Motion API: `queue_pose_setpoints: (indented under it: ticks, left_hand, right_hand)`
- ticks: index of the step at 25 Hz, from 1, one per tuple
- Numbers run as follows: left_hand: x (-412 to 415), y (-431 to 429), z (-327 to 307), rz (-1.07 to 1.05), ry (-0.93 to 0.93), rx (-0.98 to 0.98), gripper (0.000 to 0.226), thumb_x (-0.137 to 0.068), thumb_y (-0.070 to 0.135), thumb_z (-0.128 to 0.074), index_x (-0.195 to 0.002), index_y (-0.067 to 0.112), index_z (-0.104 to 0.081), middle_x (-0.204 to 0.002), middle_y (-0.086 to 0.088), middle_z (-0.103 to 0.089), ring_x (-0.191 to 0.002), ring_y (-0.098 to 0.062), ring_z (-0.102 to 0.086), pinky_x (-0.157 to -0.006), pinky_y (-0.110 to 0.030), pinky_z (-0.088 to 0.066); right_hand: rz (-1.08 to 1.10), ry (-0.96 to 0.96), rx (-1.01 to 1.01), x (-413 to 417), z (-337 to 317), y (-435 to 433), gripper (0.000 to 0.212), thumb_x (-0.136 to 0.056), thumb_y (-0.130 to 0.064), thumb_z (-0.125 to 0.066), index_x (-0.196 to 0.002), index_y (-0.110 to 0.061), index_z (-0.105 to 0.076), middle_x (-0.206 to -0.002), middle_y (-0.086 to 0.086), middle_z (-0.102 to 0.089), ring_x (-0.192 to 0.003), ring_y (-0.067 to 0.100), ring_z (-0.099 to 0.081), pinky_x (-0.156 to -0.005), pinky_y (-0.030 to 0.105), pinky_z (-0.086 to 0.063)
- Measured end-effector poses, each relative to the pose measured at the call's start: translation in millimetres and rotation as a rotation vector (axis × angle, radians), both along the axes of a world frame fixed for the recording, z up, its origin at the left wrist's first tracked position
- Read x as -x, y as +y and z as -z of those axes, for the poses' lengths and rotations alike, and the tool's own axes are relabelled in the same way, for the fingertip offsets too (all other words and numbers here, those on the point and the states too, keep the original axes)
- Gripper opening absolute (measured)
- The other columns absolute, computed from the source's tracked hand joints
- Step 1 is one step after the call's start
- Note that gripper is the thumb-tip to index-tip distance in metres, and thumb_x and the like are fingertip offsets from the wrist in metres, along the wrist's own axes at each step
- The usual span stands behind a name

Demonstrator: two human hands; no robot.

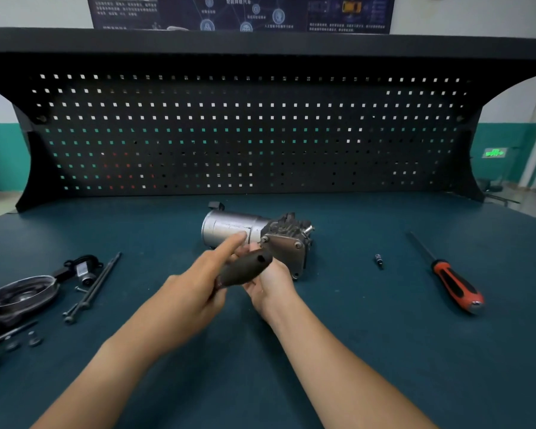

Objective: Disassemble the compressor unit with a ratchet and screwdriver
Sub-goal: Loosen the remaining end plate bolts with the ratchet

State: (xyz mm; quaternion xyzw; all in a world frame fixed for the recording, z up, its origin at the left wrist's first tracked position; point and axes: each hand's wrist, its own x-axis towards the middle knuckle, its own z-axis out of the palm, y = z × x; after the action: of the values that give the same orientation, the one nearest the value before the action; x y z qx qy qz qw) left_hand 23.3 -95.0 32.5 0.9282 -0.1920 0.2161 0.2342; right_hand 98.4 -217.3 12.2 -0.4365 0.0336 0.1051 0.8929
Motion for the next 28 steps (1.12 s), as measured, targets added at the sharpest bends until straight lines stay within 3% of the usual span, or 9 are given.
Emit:
queue_pose_setpoints:
  ticks: [2, 9, 12, 16, 17, 20, 24, 26, 28]
  left_hand:
    - [-0.9, -1.9, 2.7, -0.001, -0.011, 0.126, 0.090, -0.089, 0.011, -0.051, -0.115, 0.080, 0.000, -0.094, 0.033, -0.058, -0.064, 0.002, -0.056, -0.062, -0.018, -0.045]
    - [-14.0, -15.3, 10.0, -0.091, 0.357, 1.342, 0.052, -0.097, 0.007, -0.040, -0.136, 0.034, -0.018, -0.092, -0.008, -0.065, -0.040, -0.006, -0.052, -0.040, -0.020, -0.046]
    - [-9.7, -16.4, 10.8, -0.059, 0.282, 1.066, 0.049, -0.096, 0.006, -0.042, -0.126, 0.038, -0.019, -0.090, -0.001, -0.061, -0.041, -0.005, -0.052, -0.041, -0.023, -0.047]
    - [-7.0, -0.8, 14.8, 0.022, -0.275, -0.040, 0.064, -0.089, 0.010, -0.047, -0.130, 0.049, -0.018, -0.105, 0.016, -0.053, -0.074, -0.012, -0.054, -0.037, -0.019, -0.031]
    - [-7.4, 0.5, 15.7, 0.019, -0.312, -0.115, 0.069, -0.088, 0.011, -0.049, -0.133, 0.052, -0.015, -0.108, 0.016, -0.050, -0.078, -0.015, -0.053, -0.039, -0.018, -0.031]
    - [-5.0, -7.4, 11.3, -0.052, -0.109, 0.343, 0.060, -0.094, 0.020, -0.046, -0.135, 0.051, -0.014, -0.105, 0.015, -0.062, -0.059, -0.012, -0.060, -0.052, -0.031, -0.048]
    - [-11.3, -14.3, 6.1, -0.064, 0.243, 1.179, 0.052, -0.100, 0.018, -0.039, -0.136, 0.044, -0.012, -0.102, -0.002, -0.066, -0.043, -0.009, -0.057, -0.040, -0.024, -0.048]
    - [-7.6, -16.1, 3.2, -0.021, 0.293, 1.217, 0.057, -0.100, 0.020, -0.040, -0.139, 0.043, -0.007, -0.104, -0.004, -0.065, -0.045, -0.010, -0.058, -0.040, -0.023, -0.048]
    - [2.1, -17.4, 5.6, -0.013, 0.172, 0.868, 0.059, -0.098, 0.018, -0.043, -0.132, 0.052, -0.009, -0.111, 0.002, -0.062, -0.054, -0.008, -0.061, -0.046, -0.024, -0.051]
  right_hand:
    - [-0.032, -0.009, 0.011, 1.8, 0.5, -0.9, 0.016, -0.096, -0.022, -0.050, -0.084, -0.017, -0.059, -0.066, -0.006, -0.072, -0.065, 0.007, -0.066, -0.056, 0.019, -0.044]
    - [-0.166, -0.016, -0.080, 6.0, 0.8, -1.7, 0.022, -0.101, -0.027, -0.036, -0.091, -0.019, -0.053, -0.078, -0.008, -0.073, -0.077, 0.005, -0.066, -0.070, 0.025, -0.044]
    - [-0.123, -0.023, -0.070, 4.7, 1.0, -2.0, 0.022, -0.100, -0.022, -0.039, -0.084, -0.017, -0.053, -0.071, -0.007, -0.072, -0.069, 0.005, -0.068, -0.067, 0.022, -0.045]
    - [-0.071, -0.034, -0.055, 1.4, 1.9, 0.6, 0.020, -0.098, -0.021, -0.044, -0.083, -0.015, -0.056, -0.071, -0.002, -0.070, -0.068, 0.009, -0.066, -0.068, 0.023, -0.044]
    - [-0.065, -0.036, -0.052, 0.9, 2.1, 0.6, 0.020, -0.098, -0.021, -0.045, -0.083, -0.015, -0.057, -0.069, -0.003, -0.069, -0.065, 0.008, -0.065, -0.068, 0.024, -0.044]
    - [-0.097, -0.035, -0.027, 1.1, 3.7, 0.6, 0.020, -0.099, -0.026, -0.042, -0.087, -0.017, -0.056, -0.067, -0.006, -0.071, -0.061, 0.005, -0.066, -0.063, 0.022, -0.042]
    - [-0.136, -0.047, -0.065, -0.5, 5.2, -3.3, 0.019, -0.100, -0.024, -0.038, -0.095, -0.019, -0.056, -0.079, -0.009, -0.073, -0.072, 0.003, -0.068, -0.068, 0.023, -0.043]
    - [-0.114, -0.049, -0.053, -1.1, 5.5, -3.7, 0.022, -0.099, -0.021, -0.040, -0.087, -0.018, -0.058, -0.077, -0.009, -0.073, -0.071, 0.002, -0.068, -0.066, 0.021, -0.043]
    - [-0.085, -0.034, -0.031, -3.4, 5.6, -2.5, 0.024, -0.099, -0.018, -0.042, -0.081, -0.017, -0.059, -0.071, -0.007, -0.072, -0.066, 0.003, -0.068, -0.063, 0.020, -0.043]
